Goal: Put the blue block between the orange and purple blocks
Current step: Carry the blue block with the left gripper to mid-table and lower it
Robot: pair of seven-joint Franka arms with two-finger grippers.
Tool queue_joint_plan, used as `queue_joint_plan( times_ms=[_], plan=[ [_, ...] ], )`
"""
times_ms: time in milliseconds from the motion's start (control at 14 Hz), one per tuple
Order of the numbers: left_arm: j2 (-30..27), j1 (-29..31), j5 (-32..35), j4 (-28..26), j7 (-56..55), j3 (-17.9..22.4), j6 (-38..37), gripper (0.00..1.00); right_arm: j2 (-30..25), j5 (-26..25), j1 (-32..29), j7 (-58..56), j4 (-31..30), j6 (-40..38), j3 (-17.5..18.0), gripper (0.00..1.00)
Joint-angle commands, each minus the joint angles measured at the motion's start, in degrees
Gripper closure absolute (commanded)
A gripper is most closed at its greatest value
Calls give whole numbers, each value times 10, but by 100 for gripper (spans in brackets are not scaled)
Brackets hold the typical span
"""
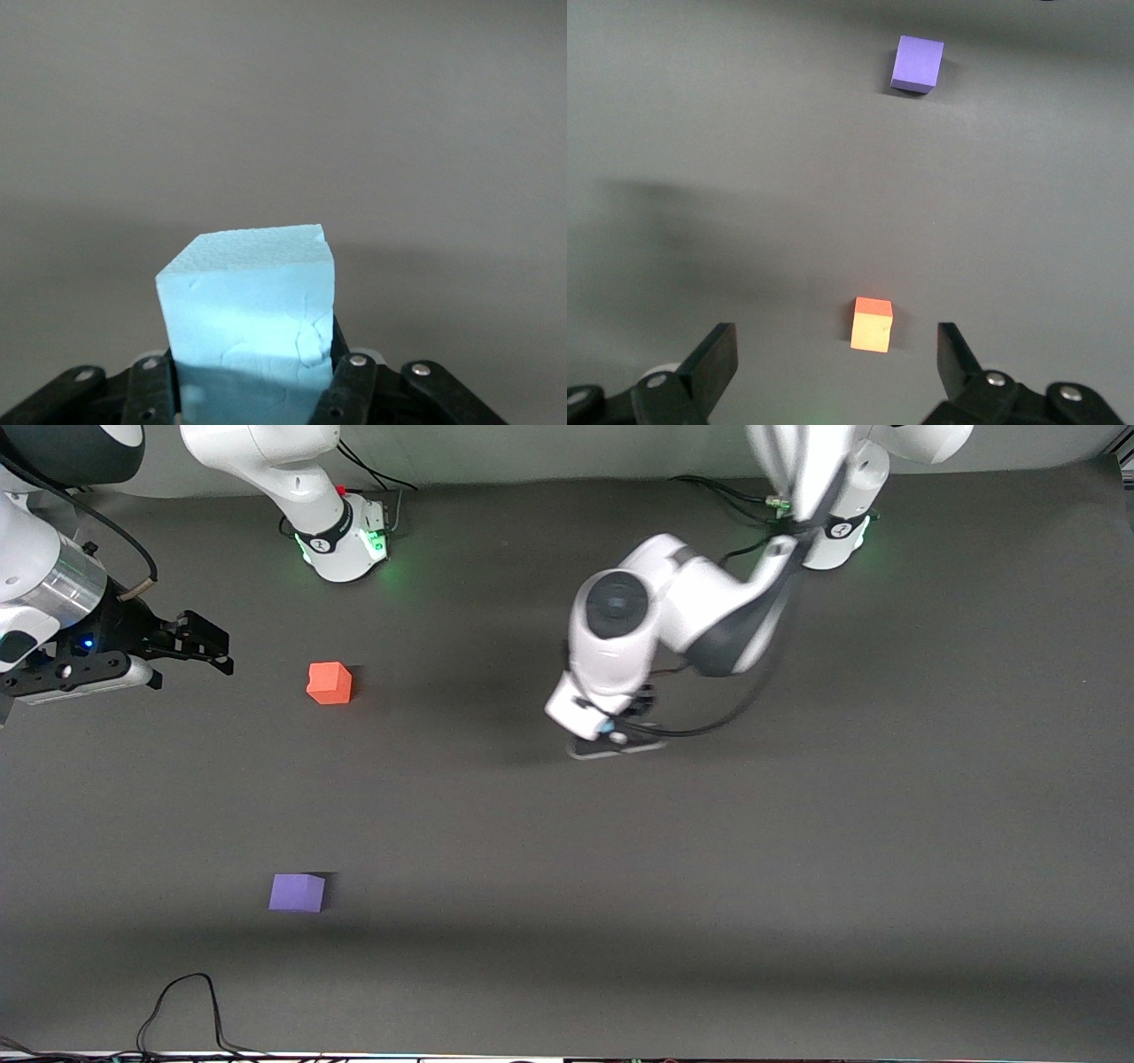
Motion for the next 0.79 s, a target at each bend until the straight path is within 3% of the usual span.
queue_joint_plan(
  times_ms=[0,286,571,643,714],
  plan=[
    [82,-71,9,34,-28,16,57,63,-3,11,3,-14,2,-4,-6,0],
    [165,-113,67,34,-92,17,123,63,-3,11,3,-14,2,-3,-6,0],
    [182,-115,75,34,-95,16,143,60,-3,11,3,-14,2,-3,-6,0],
    [182,-114,74,34,-94,16,143,56,-2,11,3,-14,2,-3,-6,0],
    [181,-112,74,34,-92,16,143,37,-2,11,3,-14,2,-3,-6,0]
  ],
)
